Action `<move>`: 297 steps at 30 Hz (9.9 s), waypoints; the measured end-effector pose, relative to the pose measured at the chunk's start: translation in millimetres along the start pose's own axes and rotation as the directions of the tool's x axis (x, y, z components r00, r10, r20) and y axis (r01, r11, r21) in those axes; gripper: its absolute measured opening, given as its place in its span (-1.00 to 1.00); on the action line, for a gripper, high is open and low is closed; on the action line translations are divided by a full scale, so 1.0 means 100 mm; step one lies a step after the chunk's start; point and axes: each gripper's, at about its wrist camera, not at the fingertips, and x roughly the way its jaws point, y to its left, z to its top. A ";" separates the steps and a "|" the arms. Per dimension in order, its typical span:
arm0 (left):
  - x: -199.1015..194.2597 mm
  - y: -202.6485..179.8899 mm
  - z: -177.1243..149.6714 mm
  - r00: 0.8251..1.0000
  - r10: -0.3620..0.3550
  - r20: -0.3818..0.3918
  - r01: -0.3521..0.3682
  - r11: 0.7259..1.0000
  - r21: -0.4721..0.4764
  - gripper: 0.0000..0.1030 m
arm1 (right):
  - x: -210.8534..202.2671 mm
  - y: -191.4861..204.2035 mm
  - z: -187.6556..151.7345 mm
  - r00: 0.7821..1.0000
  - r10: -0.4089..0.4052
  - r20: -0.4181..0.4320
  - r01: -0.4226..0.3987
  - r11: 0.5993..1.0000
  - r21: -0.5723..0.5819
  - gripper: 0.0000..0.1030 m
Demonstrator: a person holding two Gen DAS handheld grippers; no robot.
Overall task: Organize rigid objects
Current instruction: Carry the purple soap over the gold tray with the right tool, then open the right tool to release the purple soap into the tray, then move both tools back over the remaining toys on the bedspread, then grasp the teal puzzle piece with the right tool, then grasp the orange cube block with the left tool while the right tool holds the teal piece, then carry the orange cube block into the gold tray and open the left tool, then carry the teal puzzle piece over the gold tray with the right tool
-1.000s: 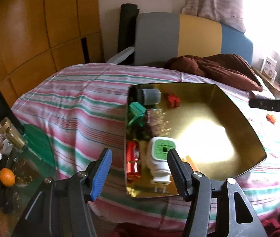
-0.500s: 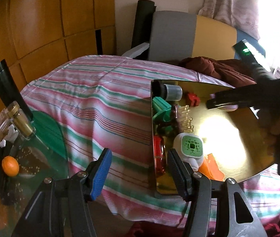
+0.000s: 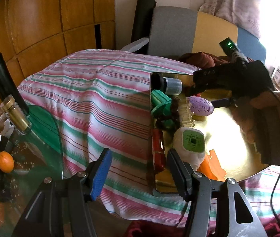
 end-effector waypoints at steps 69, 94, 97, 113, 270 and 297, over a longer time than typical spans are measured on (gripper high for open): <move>-0.21 -2.35 0.28 0.959 -0.279 -0.048 0.270 0.853 0.447 0.32 | -2.22 -4.20 -1.60 0.905 -0.393 0.165 0.173 0.692 0.701 0.44; 0.43 -4.05 0.39 0.880 -0.396 -0.261 0.474 0.738 0.479 0.35 | -2.15 -4.49 -1.81 0.951 -0.261 0.162 0.019 0.575 0.818 -0.61; 0.58 -4.31 0.42 0.870 -0.393 -0.296 0.492 0.724 0.484 0.35 | -2.20 -4.51 -1.84 0.948 -0.254 0.192 -0.019 0.557 0.830 -0.35; 1.13 -5.61 0.63 0.846 -0.390 -0.363 0.528 0.705 0.473 0.40 | -2.54 -4.52 -2.00 0.895 -0.291 0.339 -0.160 0.499 0.851 -0.14; -0.22 -0.66 0.49 0.995 -0.013 0.100 0.001 0.992 0.123 0.64 | -1.56 -3.00 -1.34 0.860 -0.498 0.111 0.485 0.865 0.128 -0.38; -0.27 -0.28 0.29 0.995 0.027 0.092 -0.029 0.999 0.021 0.76 | -0.77 -0.18 -1.23 0.986 -0.137 0.094 0.160 0.932 -0.324 -0.37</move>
